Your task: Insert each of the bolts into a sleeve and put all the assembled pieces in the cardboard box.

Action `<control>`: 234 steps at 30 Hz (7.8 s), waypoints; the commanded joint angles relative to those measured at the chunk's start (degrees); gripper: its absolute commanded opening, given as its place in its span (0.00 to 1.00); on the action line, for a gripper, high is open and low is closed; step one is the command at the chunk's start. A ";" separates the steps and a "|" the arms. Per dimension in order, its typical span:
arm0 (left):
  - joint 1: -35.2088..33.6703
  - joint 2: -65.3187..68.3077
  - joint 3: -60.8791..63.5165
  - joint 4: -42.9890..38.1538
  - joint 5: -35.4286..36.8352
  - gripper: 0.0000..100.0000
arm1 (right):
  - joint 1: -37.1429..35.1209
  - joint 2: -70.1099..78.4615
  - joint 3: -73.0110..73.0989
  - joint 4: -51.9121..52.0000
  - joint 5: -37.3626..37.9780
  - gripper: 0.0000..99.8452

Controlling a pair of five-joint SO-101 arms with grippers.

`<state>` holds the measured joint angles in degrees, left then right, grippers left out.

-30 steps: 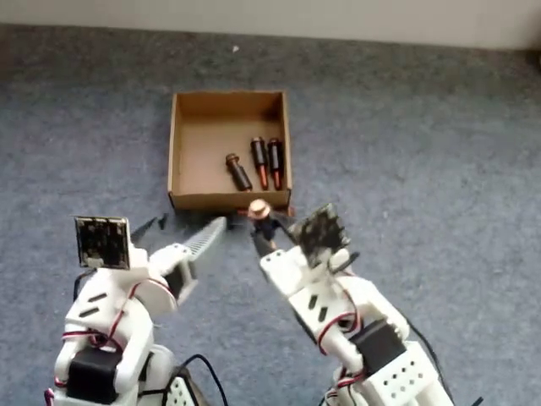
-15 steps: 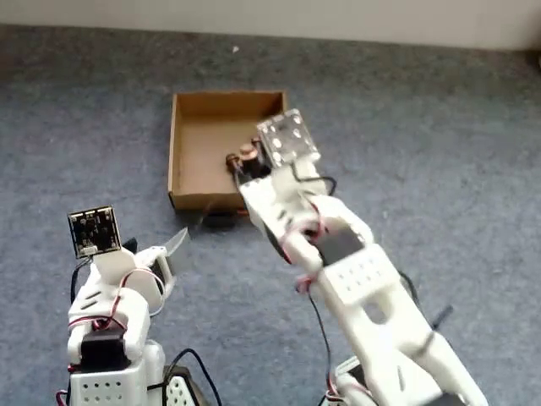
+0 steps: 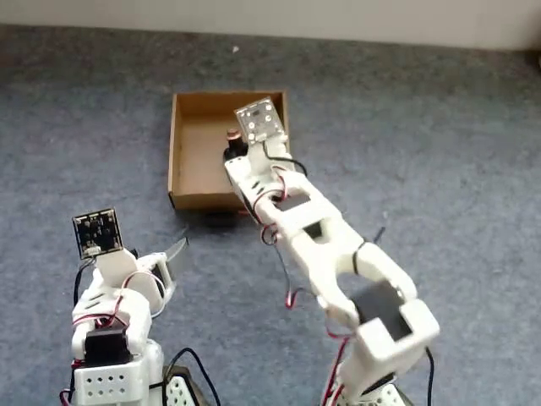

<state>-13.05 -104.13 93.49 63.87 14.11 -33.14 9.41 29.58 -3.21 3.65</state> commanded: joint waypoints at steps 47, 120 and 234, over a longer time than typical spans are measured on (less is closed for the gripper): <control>-0.04 -0.31 1.27 -0.18 -0.44 0.33 | -12.53 3.82 -20.26 49.19 19.34 0.14; 21.85 39.43 -42.33 9.14 -44.57 0.25 | 31.52 -55.78 22.81 60.26 -6.07 0.00; 33.63 48.57 -60.88 0.00 -17.67 0.00 | 12.88 -94.81 34.68 54.81 -11.08 0.00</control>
<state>20.09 -46.64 30.64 67.38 -9.63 -16.53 -81.93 63.60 54.99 -7.60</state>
